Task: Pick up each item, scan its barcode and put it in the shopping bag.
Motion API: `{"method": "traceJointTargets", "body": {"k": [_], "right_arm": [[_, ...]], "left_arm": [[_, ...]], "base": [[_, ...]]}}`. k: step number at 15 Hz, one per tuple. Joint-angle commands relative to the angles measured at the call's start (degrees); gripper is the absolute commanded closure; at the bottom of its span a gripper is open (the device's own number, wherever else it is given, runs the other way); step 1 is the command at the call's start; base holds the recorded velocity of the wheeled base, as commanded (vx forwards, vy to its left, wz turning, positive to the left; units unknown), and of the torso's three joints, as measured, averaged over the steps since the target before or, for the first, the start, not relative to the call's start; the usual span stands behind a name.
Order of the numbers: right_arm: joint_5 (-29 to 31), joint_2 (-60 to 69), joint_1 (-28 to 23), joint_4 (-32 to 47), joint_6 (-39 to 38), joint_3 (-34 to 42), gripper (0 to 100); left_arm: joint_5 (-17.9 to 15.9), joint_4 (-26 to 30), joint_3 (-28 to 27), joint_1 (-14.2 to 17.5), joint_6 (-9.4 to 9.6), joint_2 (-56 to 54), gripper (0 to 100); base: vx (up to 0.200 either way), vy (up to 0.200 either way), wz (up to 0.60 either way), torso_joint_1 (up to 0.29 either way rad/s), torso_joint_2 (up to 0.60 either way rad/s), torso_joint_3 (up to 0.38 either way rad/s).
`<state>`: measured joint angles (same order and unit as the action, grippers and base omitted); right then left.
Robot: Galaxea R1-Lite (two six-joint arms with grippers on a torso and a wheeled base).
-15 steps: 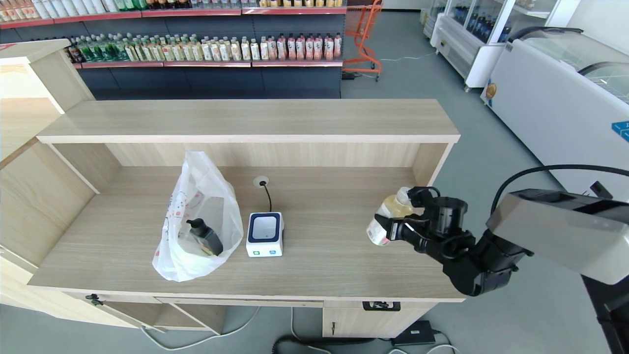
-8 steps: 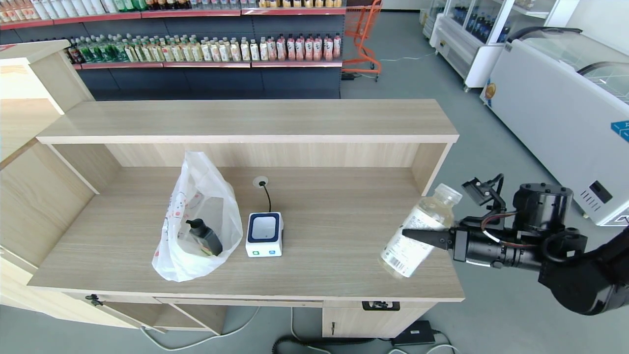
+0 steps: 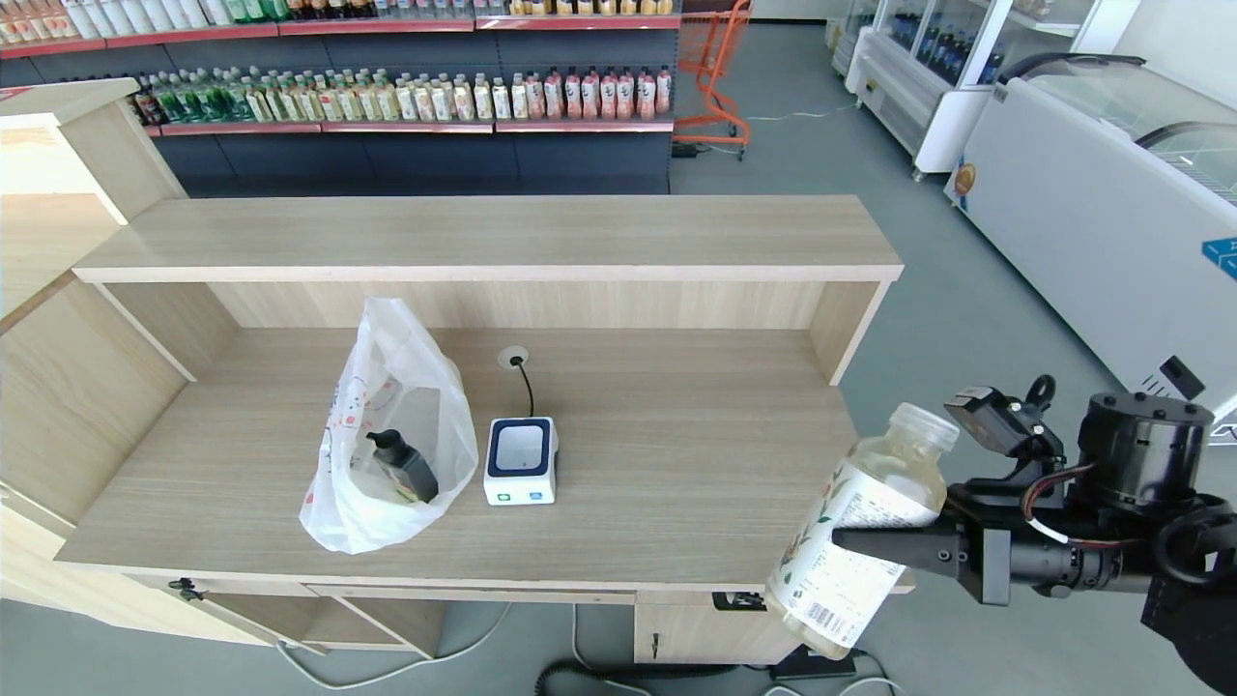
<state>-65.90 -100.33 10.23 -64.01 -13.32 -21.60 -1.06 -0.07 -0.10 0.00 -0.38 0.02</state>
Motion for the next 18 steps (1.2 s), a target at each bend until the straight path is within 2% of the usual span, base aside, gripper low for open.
{"method": "traceJointTargets", "body": {"k": [1,4,18], "right_arm": [[-0.1,2.2,0.6,1.2,-1.0,-0.5,100],[-0.3,4.3,1.9,3.9,-3.2,-0.2,100],[-2.8,6.6,4.4,6.9,-3.8,-0.1,100]], "left_arm": [[0.0,0.0,0.0,0.0,-0.06,0.0,0],[0.0,0.0,0.0,0.0,-0.06,0.0,0],[0.0,0.0,0.0,0.0,-0.06,0.0,0]], "base": [[0.000,0.000,0.00,0.000,0.00,0.000],[0.000,0.000,0.00,0.000,0.00,0.000],[0.000,0.000,0.00,0.000,0.00,0.000]]}}
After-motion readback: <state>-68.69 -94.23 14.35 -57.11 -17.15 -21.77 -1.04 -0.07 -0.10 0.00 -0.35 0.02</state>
